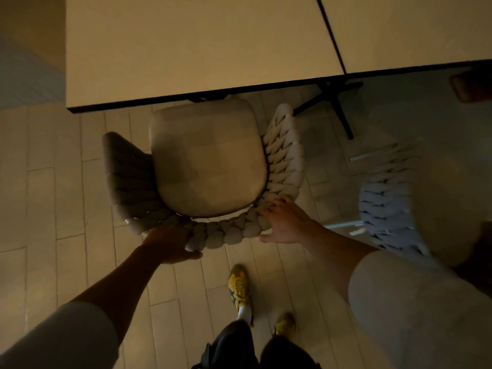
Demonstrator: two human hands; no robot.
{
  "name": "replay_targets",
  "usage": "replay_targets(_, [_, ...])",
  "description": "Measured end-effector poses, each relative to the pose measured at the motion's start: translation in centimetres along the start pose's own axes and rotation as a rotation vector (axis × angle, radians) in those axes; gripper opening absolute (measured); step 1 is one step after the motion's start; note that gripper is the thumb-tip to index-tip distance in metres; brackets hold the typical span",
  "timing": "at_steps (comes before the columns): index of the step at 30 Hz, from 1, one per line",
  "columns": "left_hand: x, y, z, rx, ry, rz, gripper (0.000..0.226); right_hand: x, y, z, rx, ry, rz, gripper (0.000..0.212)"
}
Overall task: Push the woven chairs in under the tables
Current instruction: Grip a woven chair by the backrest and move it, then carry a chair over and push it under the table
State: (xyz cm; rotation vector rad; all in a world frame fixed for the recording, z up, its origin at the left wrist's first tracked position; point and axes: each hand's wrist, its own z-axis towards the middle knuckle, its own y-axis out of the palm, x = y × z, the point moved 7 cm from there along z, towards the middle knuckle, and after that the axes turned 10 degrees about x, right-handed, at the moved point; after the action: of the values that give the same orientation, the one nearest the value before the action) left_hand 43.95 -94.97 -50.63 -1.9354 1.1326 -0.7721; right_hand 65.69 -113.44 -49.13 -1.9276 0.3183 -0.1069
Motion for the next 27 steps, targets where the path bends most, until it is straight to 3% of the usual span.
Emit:
replay_targets(4, [2.3,-1.6,0.5,-0.097,0.08,-0.011,0.06,-0.1,-2.5,-3.4,0.012,0.05,0.083,0.078])
replay_targets(8, [7.6,-6.6,0.7,-0.073,0.174,-0.013,0.045,0.7,-4.8,-7.3,-0.003,0.141,0.144,0.058])
replay_targets(14, [15.3,-12.8,2.0,-0.022,0.33,0.049,0.056,4.4,-6.5,-15.7,-0.011,0.339,0.137,0.05])
replay_targets(19, [23.9,-16.4,3.0,0.022,0.529,0.181,0.048,8.4,-6.4,-24.6,0.108,0.537,0.197,0.054])
replay_targets(23, [31.4,-17.2,3.6,0.025,0.653,0.26,0.065,11.4,-4.8,-32.8,0.238,0.731,0.2,0.059])
replay_targets(27, [38.6,-17.4,3.7,0.036,0.774,0.324,0.067,12.9,-3.9,-39.8,0.363,0.882,0.204,0.056])
